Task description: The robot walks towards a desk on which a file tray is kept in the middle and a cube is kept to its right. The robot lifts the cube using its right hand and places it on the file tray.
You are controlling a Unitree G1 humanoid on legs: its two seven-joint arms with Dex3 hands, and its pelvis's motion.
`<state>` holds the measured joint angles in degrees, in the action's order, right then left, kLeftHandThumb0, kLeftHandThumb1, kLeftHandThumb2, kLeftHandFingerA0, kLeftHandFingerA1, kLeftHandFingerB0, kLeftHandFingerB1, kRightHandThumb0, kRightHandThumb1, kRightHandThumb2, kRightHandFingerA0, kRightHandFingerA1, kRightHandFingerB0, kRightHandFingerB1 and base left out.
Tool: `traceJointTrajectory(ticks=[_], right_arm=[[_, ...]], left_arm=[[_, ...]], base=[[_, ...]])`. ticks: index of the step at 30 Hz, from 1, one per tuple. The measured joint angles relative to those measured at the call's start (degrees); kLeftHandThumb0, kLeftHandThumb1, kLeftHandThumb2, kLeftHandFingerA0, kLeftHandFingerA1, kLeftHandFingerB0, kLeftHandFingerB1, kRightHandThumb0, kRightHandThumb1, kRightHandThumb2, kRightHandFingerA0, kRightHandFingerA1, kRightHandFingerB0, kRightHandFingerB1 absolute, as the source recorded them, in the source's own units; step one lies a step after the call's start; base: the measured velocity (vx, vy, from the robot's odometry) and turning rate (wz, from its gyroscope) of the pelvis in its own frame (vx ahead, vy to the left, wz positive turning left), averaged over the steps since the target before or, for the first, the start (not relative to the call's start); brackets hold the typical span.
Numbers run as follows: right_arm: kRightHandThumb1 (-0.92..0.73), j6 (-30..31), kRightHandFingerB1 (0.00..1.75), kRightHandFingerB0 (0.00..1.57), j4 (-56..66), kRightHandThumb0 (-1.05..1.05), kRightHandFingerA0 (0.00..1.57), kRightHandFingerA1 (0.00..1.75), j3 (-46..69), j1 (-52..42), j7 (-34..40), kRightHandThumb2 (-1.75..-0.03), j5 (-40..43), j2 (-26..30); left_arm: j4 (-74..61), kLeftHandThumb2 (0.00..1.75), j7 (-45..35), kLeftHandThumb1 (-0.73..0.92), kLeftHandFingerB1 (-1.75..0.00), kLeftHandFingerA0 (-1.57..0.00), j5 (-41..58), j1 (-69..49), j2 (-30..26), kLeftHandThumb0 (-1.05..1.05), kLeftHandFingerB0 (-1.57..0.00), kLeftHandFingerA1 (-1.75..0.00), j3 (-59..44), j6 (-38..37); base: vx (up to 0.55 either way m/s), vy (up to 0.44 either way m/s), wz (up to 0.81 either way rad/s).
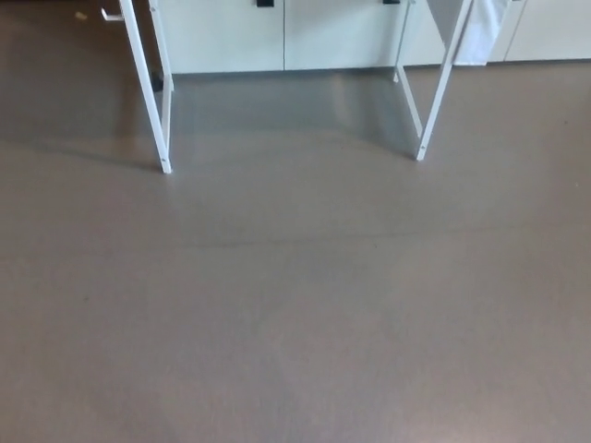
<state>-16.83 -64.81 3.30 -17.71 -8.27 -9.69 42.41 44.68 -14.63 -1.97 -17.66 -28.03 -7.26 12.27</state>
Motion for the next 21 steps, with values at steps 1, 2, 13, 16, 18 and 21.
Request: traceJointTrajectory(ticks=[1,2,13,16,18,21], right_arm=[[-0.57,-0.06,0.25,0.02,-0.07,-0.73,0.32,0.48,-0.19,-0.13,0.02,-0.9,-0.05,0.05],[-0.57,-0.04,0.25,0.02,-0.14,-0.73,0.32,0.48,-0.3,-0.13,0.06,-0.9,-0.08,0.19],[-0.67,0.16,0.22,0.07,0.48,-0.65,0.36,0.33,-0.47,-0.02,0.45,-0.62,-0.01,0.63],[-0.56,0.22,0.25,0.04,0.16,-0.73,0.45,0.56,-0.03,0.02,0.46,-0.9,0.25,0.61],[-0.57,0.2,0.25,0.03,0.27,-0.74,0.46,0.55,0.13,-0.07,0.46,-0.91,0.38,0.24],[-0.56,0.1,0.25,0.02,0.89,-0.69,0.36,0.5,0.01,0.06,0.45,-0.9,0.39,0.16]], left_arm=[[-0.11,1.0,0.0,0.6,-0.32,0.0,-0.01,-0.12,-0.01,-0.77,-0.02,-0.49,0.03,0.0],[-0.43,1.0,0.0,0.6,-0.32,0.0,-0.01,-0.37,0.09,-0.77,-0.02,-0.49,0.1,0.01],[-3.11,0.98,-0.14,0.6,-0.35,-0.02,-0.01,-1.91,0.47,-0.77,-0.06,-0.51,0.29,0.07],[-3.63,1.0,-0.14,0.61,-0.32,0.0,0.07,-2.06,0.52,-0.77,-0.01,-0.48,0.07,0.11],[-2.84,0.96,-0.17,0.58,-0.33,-0.01,0.12,-1.06,0.64,-0.76,-0.05,-0.44,0.07,0.31],[-0.74,0.93,-0.07,0.59,-0.36,-0.04,0.19,0.51,0.38,-0.76,-0.04,-0.56,-0.45,0.37]], base=[[0.16,-0.124,0.07],[0.17,-0.141,0.27],[0.15,-0.063,-0.03],[0.22,0.248,-0.1],[0.24,0.016,-0.16],[0.23,0.155,-0.08]])
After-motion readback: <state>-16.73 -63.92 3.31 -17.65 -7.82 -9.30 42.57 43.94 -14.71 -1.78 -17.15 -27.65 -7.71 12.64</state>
